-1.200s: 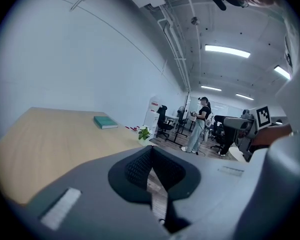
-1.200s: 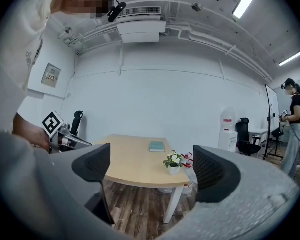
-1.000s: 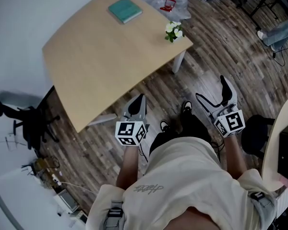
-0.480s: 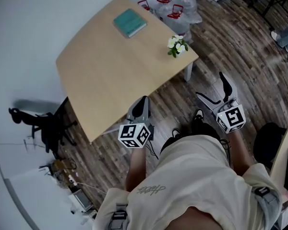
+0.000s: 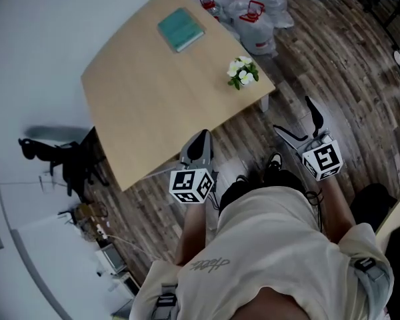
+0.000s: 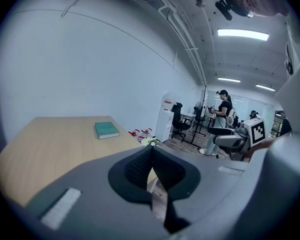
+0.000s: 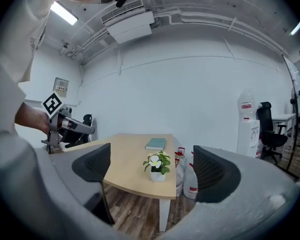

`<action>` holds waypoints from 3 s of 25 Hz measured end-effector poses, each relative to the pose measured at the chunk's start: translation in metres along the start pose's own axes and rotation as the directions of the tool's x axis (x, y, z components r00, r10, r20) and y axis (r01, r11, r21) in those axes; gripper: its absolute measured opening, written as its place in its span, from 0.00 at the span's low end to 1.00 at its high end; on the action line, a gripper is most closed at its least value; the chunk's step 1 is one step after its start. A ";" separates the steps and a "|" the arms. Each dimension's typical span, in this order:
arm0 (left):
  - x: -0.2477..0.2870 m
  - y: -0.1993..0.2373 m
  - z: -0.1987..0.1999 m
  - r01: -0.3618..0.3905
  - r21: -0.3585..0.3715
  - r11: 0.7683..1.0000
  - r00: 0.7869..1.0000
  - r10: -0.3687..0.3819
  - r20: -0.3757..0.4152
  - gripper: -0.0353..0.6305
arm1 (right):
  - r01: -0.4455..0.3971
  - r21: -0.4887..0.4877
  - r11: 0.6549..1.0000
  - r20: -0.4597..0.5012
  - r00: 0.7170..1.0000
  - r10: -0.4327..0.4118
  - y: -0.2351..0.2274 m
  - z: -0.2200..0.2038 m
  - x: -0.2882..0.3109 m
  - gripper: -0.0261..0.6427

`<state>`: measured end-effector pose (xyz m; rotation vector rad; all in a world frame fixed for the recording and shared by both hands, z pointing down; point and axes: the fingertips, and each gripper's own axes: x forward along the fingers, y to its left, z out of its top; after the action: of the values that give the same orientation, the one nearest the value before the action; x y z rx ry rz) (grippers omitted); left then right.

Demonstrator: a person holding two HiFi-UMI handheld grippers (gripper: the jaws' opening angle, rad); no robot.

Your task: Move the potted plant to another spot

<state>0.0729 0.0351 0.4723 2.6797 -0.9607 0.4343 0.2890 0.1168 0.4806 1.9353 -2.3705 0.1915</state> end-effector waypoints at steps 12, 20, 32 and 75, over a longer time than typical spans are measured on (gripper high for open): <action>0.017 0.022 -0.002 -0.048 0.018 0.999 0.998 0.049 -0.029 0.08 | -0.062 -0.016 0.998 -0.017 0.998 0.061 -0.011 -0.009 0.053 0.80; 0.044 0.056 0.030 0.031 0.025 0.999 0.999 -0.032 0.042 0.08 | 0.005 -0.039 0.999 -0.061 0.998 -0.007 -0.014 0.001 0.080 0.80; 0.054 0.135 0.039 0.142 0.055 0.988 0.989 -0.144 0.031 0.08 | 0.126 -0.061 0.990 -0.173 0.976 -0.134 0.014 -0.023 0.143 0.80; 0.029 0.180 0.025 -0.156 0.091 0.984 0.978 0.167 -0.128 0.08 | 0.086 -0.009 0.996 -0.382 0.921 -0.083 -0.044 -0.193 0.248 0.79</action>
<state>-0.0182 -0.1245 0.4855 2.6119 -1.1476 0.6931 0.2784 -0.1046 0.7079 1.7998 -2.0324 0.5210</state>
